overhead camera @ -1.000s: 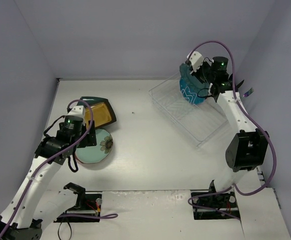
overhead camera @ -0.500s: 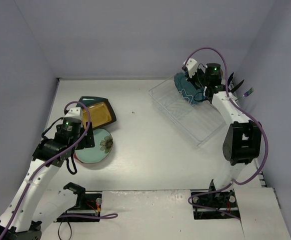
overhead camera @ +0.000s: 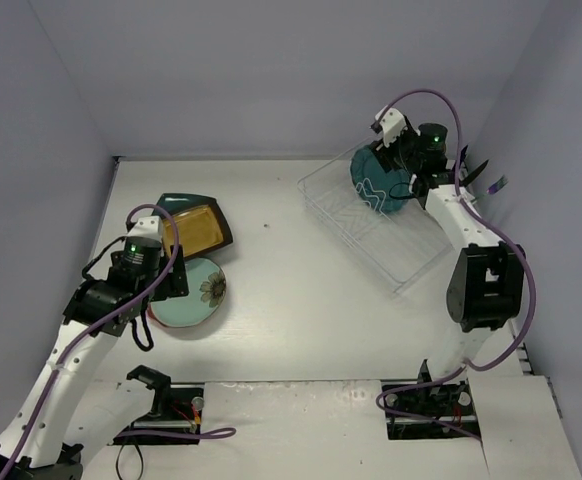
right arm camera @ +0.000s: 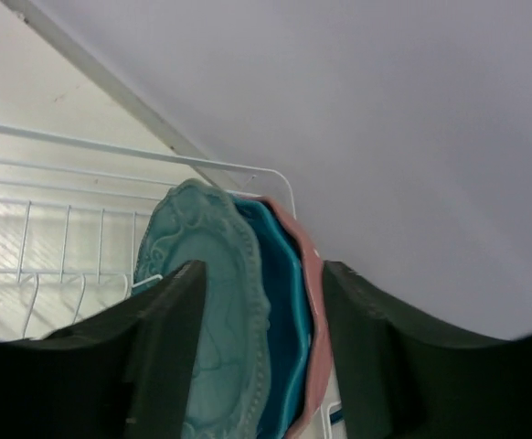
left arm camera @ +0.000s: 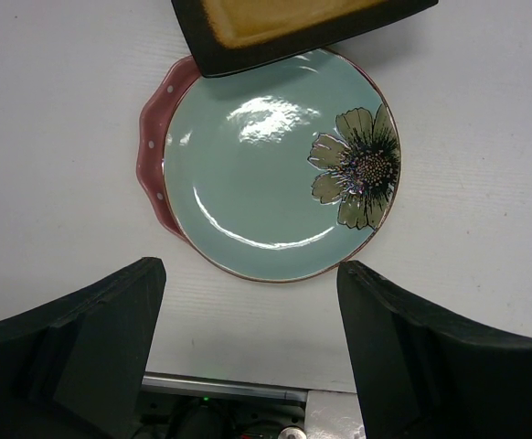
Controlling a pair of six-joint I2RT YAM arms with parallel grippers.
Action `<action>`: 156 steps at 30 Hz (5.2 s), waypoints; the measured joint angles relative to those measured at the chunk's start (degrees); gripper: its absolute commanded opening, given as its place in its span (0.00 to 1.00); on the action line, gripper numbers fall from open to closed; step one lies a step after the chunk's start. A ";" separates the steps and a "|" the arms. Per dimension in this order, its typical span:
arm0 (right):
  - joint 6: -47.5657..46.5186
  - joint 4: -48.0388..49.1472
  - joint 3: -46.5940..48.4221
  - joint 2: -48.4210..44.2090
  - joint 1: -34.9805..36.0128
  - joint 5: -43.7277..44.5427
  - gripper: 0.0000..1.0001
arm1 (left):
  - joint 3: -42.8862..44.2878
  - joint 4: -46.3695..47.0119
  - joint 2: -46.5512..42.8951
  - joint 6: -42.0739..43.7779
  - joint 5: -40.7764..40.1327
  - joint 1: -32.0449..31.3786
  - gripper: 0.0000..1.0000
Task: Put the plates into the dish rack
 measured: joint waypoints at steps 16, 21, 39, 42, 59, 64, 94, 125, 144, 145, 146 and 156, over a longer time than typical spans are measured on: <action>35.39 -8.11 0.28 -18.34 19.96 15.17 0.78 | -1.88 -0.04 -0.55 -0.37 0.02 0.00 0.76; 54.51 -8.98 -7.87 -18.49 32.57 14.03 0.78 | -1.88 -0.13 -0.68 -0.48 0.13 0.00 0.76; 86.49 5.22 -15.82 9.35 50.75 5.42 0.72 | 0.68 -7.32 -4.39 -0.70 0.46 0.00 0.76; 87.60 7.52 -14.80 12.79 51.19 4.70 0.69 | 0.74 -8.31 -5.55 -0.70 0.46 0.00 0.76; 92.43 21.46 -14.95 19.63 51.60 4.22 0.06 | 0.94 -10.40 -8.07 -0.70 0.92 0.00 0.76; 93.29 23.47 -20.68 15.67 50.45 4.94 0.01 | 0.94 -10.40 -8.20 -0.72 1.14 0.00 0.76; 31.56 -21.20 -6.10 -25.57 24.63 24.06 0.00 | 0.94 -7.87 -4.81 -0.70 2.86 0.00 0.76; -1.51 -16.68 5.20 -7.76 2.34 9.60 0.00 | 0.04 -1.90 2.64 -0.68 2.82 0.00 0.76; -0.74 -12.22 5.29 4.85 1.55 2.29 0.07 | 0.04 -0.90 3.65 -0.63 1.27 0.00 0.76; -0.46 -12.15 5.29 5.27 1.55 2.27 0.11 | 0.04 -0.90 3.63 -0.63 1.20 0.00 0.76; -0.09 -12.07 5.29 5.64 1.55 2.27 0.12 | 0.04 -0.90 3.61 -0.66 1.11 0.00 0.76; 2.32 -7.39 4.46 4.15 1.51 3.89 0.45 | -0.72 -1.33 1.81 -0.66 0.87 0.00 0.76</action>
